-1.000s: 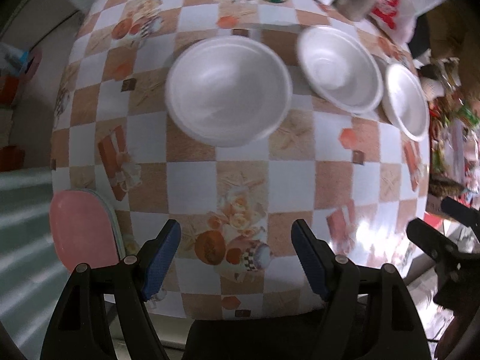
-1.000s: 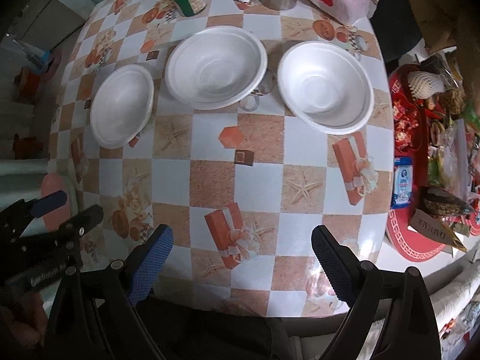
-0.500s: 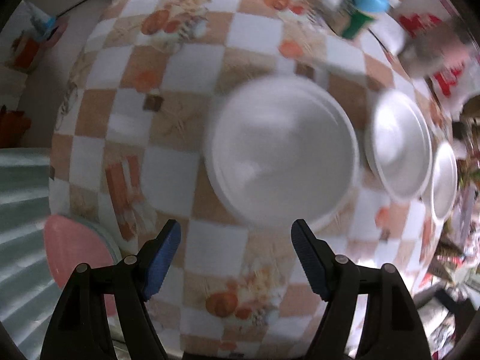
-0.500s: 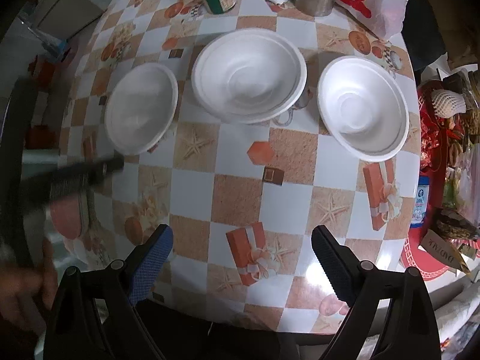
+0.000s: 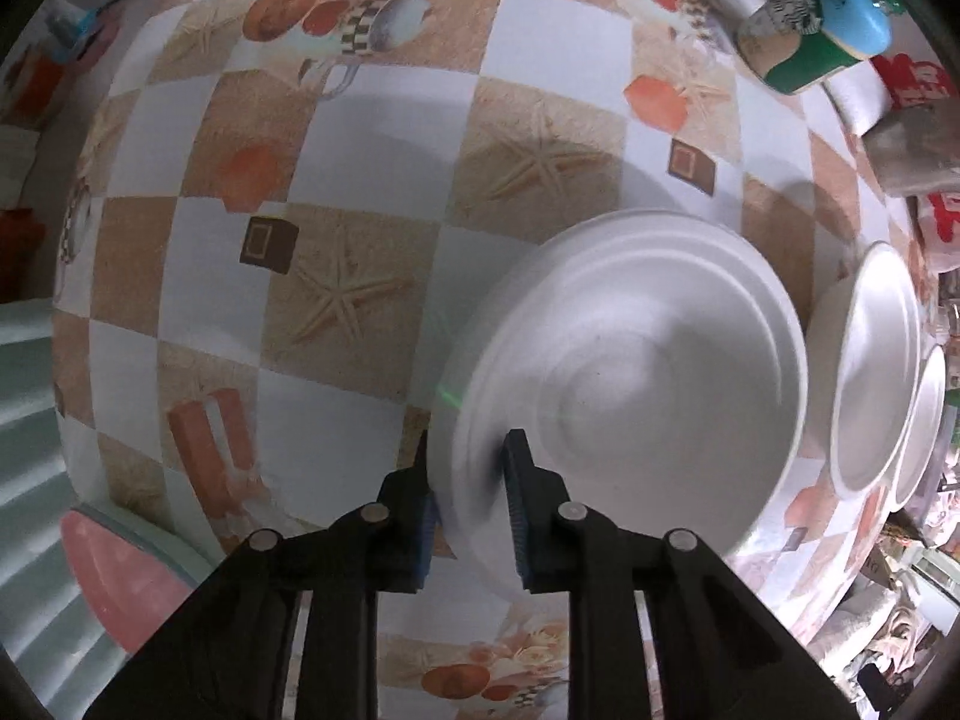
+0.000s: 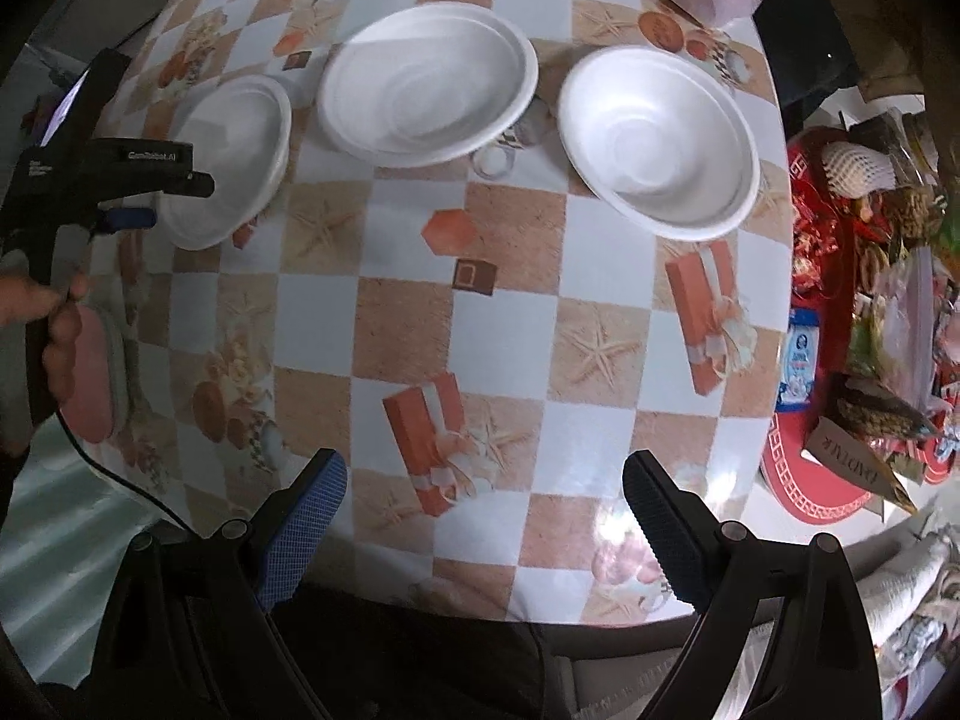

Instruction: Organize plates and bowls

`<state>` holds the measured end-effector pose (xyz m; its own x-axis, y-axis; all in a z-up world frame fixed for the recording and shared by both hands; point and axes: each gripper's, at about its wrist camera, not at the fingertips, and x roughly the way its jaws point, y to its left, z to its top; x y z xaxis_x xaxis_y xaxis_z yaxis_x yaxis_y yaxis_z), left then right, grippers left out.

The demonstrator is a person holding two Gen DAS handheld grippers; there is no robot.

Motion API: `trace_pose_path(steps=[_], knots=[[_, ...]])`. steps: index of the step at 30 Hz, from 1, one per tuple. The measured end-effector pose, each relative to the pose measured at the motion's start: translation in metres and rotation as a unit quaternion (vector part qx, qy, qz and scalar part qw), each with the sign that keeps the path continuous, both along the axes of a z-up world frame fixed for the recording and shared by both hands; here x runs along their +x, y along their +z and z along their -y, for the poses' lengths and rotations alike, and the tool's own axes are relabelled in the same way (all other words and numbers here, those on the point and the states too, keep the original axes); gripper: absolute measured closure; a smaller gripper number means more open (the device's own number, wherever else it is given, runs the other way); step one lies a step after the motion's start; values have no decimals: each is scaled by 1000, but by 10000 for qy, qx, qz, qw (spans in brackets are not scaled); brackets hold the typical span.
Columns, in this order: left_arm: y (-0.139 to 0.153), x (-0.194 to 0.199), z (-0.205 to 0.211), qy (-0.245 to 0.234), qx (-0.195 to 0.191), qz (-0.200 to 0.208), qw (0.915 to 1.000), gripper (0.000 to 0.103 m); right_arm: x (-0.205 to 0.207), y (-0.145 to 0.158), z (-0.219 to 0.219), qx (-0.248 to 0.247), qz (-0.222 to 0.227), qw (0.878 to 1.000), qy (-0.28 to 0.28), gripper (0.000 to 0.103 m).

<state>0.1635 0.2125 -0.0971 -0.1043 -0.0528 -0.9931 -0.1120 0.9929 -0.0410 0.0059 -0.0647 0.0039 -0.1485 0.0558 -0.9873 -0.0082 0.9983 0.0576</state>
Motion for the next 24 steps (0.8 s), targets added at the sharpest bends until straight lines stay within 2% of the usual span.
trace_pose_path(steps=[6,15,19,24], knots=[[4,-16,-5,-85,-199,-9,9998,85,0,0,-9,54,-18,10000,-9,9],[-5,-105,-3,-657,-314,-348,9967,84,-1,3,-24,115,60,9999,46,9],[-12,-144,-3,-737,-425,-530,9950,83,-4,1,-27,161,36,9999,-22,9],[-11,-165,7,-1074,-320,-508,9924,83,-4,-6,-35,202,-38,9998,20,9]])
